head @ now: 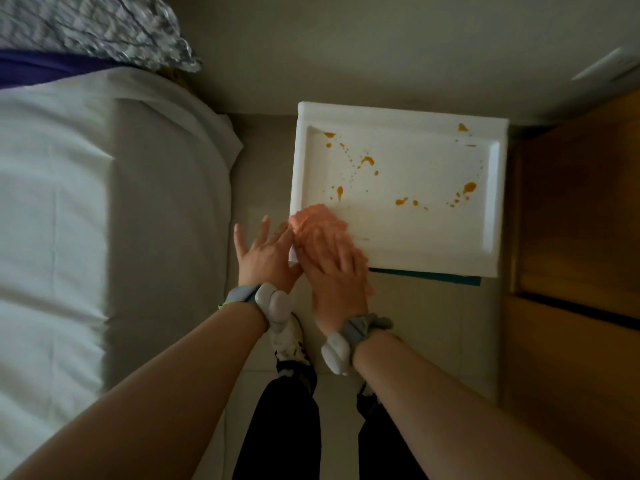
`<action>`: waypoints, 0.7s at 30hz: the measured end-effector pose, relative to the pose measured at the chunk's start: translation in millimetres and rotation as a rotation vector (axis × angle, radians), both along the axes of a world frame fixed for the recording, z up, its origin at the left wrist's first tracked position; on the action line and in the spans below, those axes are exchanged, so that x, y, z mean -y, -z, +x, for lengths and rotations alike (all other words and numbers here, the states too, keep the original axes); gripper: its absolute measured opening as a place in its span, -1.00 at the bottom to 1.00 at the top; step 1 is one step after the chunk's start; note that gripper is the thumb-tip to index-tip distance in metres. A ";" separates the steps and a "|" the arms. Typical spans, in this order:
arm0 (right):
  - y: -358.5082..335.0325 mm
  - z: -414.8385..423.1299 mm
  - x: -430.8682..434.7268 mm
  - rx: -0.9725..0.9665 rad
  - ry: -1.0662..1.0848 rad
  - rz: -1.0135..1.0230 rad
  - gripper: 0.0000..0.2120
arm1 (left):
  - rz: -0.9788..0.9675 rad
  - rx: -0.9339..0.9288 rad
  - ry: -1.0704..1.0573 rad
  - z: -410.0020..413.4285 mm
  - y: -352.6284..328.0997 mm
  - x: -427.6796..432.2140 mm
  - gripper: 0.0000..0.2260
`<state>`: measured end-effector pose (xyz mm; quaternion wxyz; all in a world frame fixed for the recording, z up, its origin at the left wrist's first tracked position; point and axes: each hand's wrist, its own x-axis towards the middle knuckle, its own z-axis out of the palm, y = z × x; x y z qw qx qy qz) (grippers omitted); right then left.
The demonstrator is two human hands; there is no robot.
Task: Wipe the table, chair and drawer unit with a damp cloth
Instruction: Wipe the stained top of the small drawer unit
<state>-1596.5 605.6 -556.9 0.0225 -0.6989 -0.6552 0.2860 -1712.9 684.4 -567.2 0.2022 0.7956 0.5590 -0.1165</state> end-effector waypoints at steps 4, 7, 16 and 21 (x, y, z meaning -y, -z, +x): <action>1.7 27.1 0.4 0.120 -0.100 0.119 -0.30 | 0.026 -0.025 0.063 -0.2 -2.6 -3.3 -0.42; 2.3 62.4 15.4 0.162 -0.027 0.039 -0.10 | 0.030 -0.047 0.079 -0.9 -3.1 -4.2 -0.34; -4.6 18.6 -3.8 0.051 0.086 0.013 -0.19 | -0.023 0.113 0.046 -11.0 -2.3 -9.1 -0.41; -1.3 21.1 -22.8 0.003 0.010 -0.006 -0.27 | -0.006 0.125 0.083 -14.5 -3.5 -15.9 -0.48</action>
